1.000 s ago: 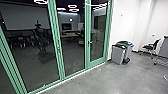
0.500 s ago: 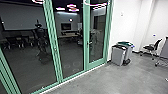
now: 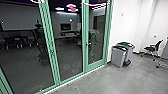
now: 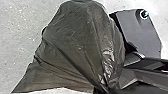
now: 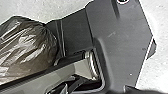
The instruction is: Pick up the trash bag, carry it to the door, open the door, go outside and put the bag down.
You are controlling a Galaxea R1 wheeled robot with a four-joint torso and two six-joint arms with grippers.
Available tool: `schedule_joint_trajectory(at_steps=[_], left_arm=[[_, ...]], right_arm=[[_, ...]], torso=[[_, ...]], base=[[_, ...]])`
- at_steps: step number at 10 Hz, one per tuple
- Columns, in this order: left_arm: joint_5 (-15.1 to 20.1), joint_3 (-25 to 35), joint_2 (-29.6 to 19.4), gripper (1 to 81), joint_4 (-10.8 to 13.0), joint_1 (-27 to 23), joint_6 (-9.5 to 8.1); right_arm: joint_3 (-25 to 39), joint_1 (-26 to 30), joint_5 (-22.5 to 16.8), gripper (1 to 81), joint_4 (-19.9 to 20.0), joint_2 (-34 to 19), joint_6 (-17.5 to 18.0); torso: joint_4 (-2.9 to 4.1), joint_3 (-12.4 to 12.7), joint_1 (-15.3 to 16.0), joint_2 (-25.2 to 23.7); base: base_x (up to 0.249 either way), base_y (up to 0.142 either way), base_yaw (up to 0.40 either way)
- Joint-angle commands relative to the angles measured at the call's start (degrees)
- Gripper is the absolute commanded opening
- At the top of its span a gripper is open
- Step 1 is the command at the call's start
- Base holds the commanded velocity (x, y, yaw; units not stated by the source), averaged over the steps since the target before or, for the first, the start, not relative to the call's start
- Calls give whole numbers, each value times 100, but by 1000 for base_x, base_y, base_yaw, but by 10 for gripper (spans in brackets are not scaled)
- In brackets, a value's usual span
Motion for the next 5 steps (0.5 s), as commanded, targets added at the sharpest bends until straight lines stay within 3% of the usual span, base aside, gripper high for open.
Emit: schedule_joint_trajectory(at_steps=[1,5], left_arm=[[322,-15,-20,10,13,-392,29],[314,-15,-20,10,5,-392,29]], right_arm=[[30,280,-308,811,-68,24,-19],[38,280,-308,811,-68,33,-19]], torso=[[0,0,0,0],[0,0,2,2]], base=[[190,-75,0],[173,-76,0]])
